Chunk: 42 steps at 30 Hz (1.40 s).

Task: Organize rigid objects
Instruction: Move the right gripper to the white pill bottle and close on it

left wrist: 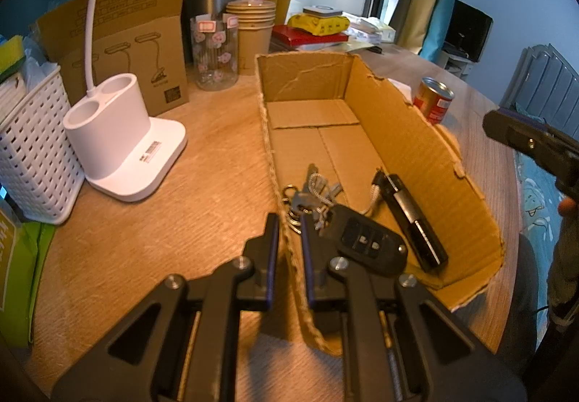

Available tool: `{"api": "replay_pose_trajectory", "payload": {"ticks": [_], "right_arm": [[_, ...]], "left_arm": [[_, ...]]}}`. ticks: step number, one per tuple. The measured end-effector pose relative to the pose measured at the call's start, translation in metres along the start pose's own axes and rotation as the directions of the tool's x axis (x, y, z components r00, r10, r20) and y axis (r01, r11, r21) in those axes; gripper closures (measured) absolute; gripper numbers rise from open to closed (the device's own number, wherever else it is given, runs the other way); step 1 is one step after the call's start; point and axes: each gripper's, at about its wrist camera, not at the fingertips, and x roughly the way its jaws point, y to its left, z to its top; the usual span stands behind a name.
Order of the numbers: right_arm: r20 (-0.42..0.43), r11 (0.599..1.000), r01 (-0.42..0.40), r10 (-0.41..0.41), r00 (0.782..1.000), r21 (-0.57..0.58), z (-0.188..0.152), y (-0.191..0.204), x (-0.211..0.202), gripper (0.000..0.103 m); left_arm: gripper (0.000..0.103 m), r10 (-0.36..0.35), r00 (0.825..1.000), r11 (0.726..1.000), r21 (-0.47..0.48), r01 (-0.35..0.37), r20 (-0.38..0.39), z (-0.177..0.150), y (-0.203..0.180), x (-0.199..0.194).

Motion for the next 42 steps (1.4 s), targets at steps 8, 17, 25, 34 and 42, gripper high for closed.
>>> {"api": "replay_pose_trajectory", "payload": {"ticks": [8, 17, 25, 34, 42], "right_arm": [[-0.004, 0.999, 0.016, -0.016, 1.0, 0.03, -0.003, -0.015, 0.001, 0.044], [-0.04, 0.999, -0.006, 0.007, 0.999, 0.037, -0.013, -0.02, 0.015, 0.044], [-0.081, 0.999, -0.019, 0.023, 0.996, 0.041, -0.022, -0.018, 0.033, 0.044], [-0.123, 0.998, -0.045, 0.05, 0.991, 0.044, -0.029, -0.015, 0.048, 0.044], [-0.13, 0.992, -0.095, 0.105, 0.986, 0.081, -0.032, -0.019, 0.055, 0.044]], "left_arm": [[0.091, 0.0, 1.0, 1.0, 0.0, 0.0, 0.0, 0.0, 0.0, 0.0], [0.091, -0.001, 1.0, 1.0, 0.0, 0.001, -0.001, 0.001, 0.0, 0.0], [0.091, -0.001, 1.0, 1.0, 0.0, 0.001, -0.001, 0.001, 0.0, 0.0], [0.091, -0.001, 1.0, 1.0, 0.0, 0.001, 0.0, 0.0, -0.001, 0.0], [0.091, 0.0, 1.0, 1.0, 0.003, 0.0, 0.001, 0.001, -0.001, 0.0]]}}
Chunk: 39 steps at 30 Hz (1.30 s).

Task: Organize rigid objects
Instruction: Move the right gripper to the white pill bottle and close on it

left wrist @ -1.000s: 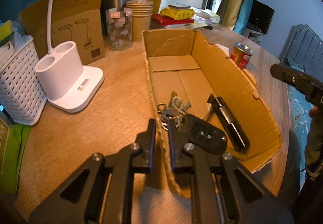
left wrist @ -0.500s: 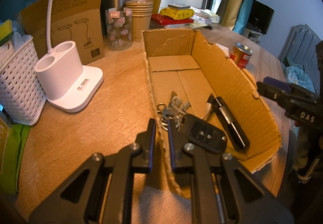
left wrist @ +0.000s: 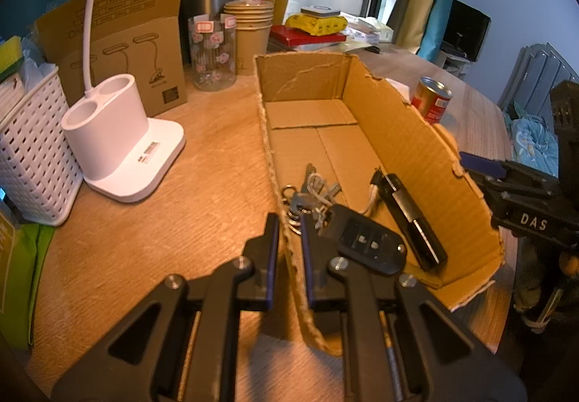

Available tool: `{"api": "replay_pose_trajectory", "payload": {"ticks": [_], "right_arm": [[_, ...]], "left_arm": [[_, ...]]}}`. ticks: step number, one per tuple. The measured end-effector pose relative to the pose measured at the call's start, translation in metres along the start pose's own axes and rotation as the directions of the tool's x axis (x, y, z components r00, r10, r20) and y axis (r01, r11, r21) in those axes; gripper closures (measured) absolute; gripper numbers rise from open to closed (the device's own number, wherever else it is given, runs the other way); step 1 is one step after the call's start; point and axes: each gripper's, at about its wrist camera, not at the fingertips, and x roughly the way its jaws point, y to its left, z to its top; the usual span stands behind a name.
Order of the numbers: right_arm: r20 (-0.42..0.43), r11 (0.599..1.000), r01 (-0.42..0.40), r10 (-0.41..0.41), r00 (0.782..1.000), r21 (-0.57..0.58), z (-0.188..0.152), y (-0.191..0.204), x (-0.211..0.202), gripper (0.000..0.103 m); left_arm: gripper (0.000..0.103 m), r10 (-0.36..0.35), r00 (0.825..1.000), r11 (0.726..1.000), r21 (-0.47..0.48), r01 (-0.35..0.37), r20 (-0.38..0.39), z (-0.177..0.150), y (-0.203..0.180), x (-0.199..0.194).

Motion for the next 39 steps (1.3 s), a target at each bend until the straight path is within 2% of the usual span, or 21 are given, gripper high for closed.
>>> {"api": "replay_pose_trajectory", "payload": {"ticks": [7, 13, 17, 25, 29, 39], "right_arm": [[-0.008, 0.999, -0.04, 0.04, 0.999, 0.021, -0.001, -0.005, 0.002, 0.044], [-0.045, 0.991, -0.109, 0.113, 0.993, 0.082, -0.004, -0.019, 0.01, 0.043], [-0.062, 0.991, -0.085, 0.092, 0.994, 0.105, -0.005, -0.026, 0.013, 0.043], [-0.08, 0.999, -0.02, 0.023, 0.997, 0.043, -0.007, -0.018, 0.016, 0.044], [-0.079, 1.0, 0.002, -0.001, 0.997, 0.015, -0.008, -0.014, 0.016, 0.058], [-0.055, 1.0, 0.016, -0.016, 0.998, -0.004, -0.008, -0.012, 0.01, 0.058]], "left_arm": [[0.09, 0.0, 1.0, 1.0, 0.0, 0.0, 0.001, 0.0, 0.0, 0.0], [0.09, 0.0, 1.0, 1.0, -0.002, 0.0, 0.0, 0.0, 0.0, 0.0], [0.09, -0.003, 1.0, 1.0, -0.003, 0.003, -0.002, 0.001, -0.001, 0.0], [0.09, -0.004, 1.0, 1.0, -0.002, 0.004, -0.001, 0.001, -0.001, 0.0], [0.09, -0.004, 1.0, 1.0, -0.002, 0.004, -0.001, 0.001, -0.001, 0.0], [0.09, -0.004, 1.0, 1.0, -0.003, 0.004, -0.001, 0.001, -0.001, 0.0]]}}
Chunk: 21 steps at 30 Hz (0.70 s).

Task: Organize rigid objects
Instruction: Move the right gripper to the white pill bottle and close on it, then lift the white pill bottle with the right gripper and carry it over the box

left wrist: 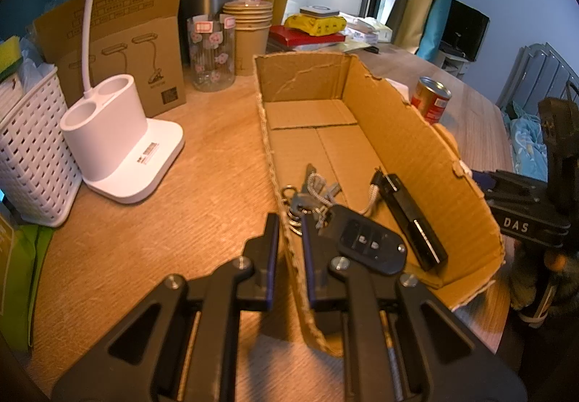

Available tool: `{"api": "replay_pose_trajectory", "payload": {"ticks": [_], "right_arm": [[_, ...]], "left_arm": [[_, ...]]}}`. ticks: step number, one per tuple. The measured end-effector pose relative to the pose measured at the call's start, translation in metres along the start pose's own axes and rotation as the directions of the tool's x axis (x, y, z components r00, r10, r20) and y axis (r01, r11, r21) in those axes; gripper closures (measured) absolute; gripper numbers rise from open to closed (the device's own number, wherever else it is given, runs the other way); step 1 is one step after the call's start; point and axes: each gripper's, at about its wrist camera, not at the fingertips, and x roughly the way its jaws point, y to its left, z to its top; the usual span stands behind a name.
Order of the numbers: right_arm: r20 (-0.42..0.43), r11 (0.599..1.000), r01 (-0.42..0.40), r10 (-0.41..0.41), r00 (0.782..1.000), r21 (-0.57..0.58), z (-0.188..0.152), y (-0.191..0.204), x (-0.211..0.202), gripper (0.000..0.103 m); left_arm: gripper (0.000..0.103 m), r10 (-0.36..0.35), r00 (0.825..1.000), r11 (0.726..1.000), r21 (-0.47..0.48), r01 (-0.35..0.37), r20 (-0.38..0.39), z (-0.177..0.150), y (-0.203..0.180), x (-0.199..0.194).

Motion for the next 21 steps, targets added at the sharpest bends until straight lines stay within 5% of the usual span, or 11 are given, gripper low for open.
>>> {"api": "replay_pose_trajectory", "payload": {"ticks": [21], "right_arm": [[0.133, 0.999, 0.02, -0.016, 0.991, -0.028, 0.019, 0.01, -0.047, 0.058]], "left_arm": [[0.09, 0.0, 1.0, 1.0, 0.002, 0.0, 0.001, 0.0, 0.0, 0.0]]}}
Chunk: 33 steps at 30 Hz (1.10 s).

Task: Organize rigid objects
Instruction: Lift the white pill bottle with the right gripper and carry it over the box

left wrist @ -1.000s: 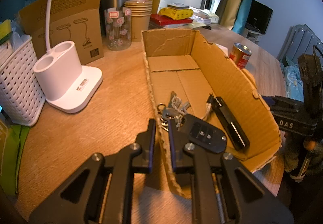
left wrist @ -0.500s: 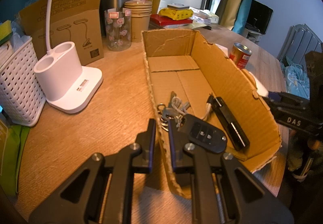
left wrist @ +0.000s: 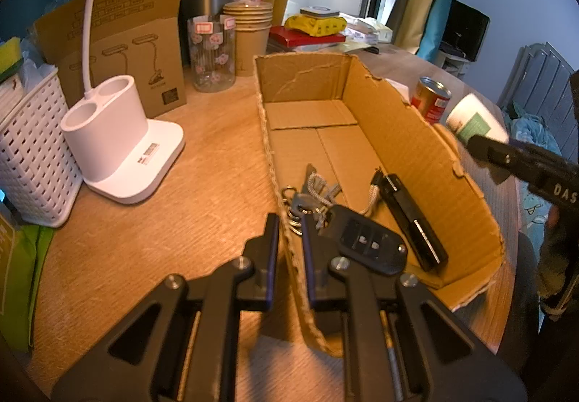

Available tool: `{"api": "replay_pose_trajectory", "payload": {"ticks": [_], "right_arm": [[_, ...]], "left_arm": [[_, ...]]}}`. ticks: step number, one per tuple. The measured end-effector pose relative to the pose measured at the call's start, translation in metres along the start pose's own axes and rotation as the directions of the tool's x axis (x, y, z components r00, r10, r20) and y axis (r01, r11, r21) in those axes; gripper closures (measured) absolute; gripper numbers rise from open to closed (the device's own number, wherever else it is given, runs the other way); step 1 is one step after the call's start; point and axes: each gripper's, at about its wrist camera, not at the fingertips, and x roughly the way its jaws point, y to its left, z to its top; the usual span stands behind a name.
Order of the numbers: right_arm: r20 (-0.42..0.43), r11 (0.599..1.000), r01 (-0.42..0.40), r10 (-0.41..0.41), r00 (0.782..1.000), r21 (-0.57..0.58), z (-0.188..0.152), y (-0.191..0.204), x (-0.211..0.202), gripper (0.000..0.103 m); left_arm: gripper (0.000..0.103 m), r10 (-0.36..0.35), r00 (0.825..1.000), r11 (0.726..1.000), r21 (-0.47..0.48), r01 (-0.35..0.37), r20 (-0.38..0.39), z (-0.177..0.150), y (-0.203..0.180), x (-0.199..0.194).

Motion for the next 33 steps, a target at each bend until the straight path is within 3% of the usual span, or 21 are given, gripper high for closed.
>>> {"api": "replay_pose_trajectory", "payload": {"ticks": [20, 33], "right_arm": [[0.071, 0.993, -0.04, 0.049, 0.996, -0.114, 0.032, 0.042, -0.008, 0.058], [0.041, 0.983, -0.07, 0.077, 0.996, -0.167, 0.035, 0.061, 0.015, 0.058]], "left_arm": [[0.09, 0.0, 1.0, 1.0, 0.0, 0.0, 0.001, 0.0, -0.001, 0.0], [0.09, 0.001, 1.0, 1.0, 0.0, -0.001, 0.001, -0.001, 0.0, 0.0]]}}
